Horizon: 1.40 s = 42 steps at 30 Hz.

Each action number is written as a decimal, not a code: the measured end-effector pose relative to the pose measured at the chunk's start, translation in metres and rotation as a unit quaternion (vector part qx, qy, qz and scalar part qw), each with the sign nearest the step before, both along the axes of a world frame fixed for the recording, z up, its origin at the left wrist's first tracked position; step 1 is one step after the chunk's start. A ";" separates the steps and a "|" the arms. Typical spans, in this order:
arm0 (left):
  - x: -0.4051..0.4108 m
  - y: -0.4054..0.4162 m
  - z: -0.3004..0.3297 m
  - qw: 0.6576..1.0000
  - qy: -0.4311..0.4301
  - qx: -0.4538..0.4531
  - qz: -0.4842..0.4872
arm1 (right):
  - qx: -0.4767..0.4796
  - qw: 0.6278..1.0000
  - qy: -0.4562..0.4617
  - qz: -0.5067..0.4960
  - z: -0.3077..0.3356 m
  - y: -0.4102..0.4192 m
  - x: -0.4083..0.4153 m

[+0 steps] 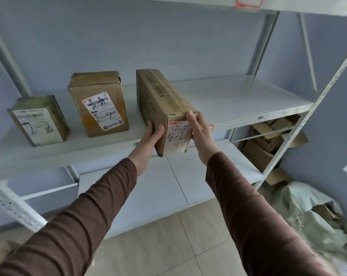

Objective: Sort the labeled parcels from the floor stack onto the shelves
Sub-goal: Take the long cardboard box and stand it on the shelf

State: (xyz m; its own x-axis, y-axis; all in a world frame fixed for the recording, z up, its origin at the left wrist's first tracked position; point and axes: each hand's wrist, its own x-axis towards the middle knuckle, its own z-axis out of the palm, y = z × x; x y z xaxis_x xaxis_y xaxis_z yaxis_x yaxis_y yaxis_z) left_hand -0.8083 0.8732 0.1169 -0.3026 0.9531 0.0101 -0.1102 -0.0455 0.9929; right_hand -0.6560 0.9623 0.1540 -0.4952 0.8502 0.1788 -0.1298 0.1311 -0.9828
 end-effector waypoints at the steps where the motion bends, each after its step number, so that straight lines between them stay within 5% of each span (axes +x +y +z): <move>1: -0.006 0.008 0.001 1.000 0.010 -0.001 0.002 | 0.004 1.000 -0.001 0.004 0.000 0.011 -0.006; 25: -0.097 0.079 -0.005 0.988 0.136 -0.066 0.031 | 0.069 0.997 -0.009 0.042 -0.014 0.095 -0.096; 33: -0.080 0.069 0.008 0.950 0.307 -0.015 0.062 | 0.135 0.985 -0.065 0.082 -0.039 0.106 -0.075; 42: -0.080 0.076 0.005 0.925 0.366 -0.022 0.100 | 0.190 0.969 -0.135 0.076 -0.046 0.121 -0.079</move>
State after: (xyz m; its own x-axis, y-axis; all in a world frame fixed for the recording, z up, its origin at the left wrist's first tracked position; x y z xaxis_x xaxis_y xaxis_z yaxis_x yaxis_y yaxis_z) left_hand -0.8881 0.9491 0.1224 -0.4012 0.8827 0.2447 0.5980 0.0501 0.7999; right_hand -0.7351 1.0834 0.1084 -0.6821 0.6618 0.3111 0.0795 0.4900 -0.8681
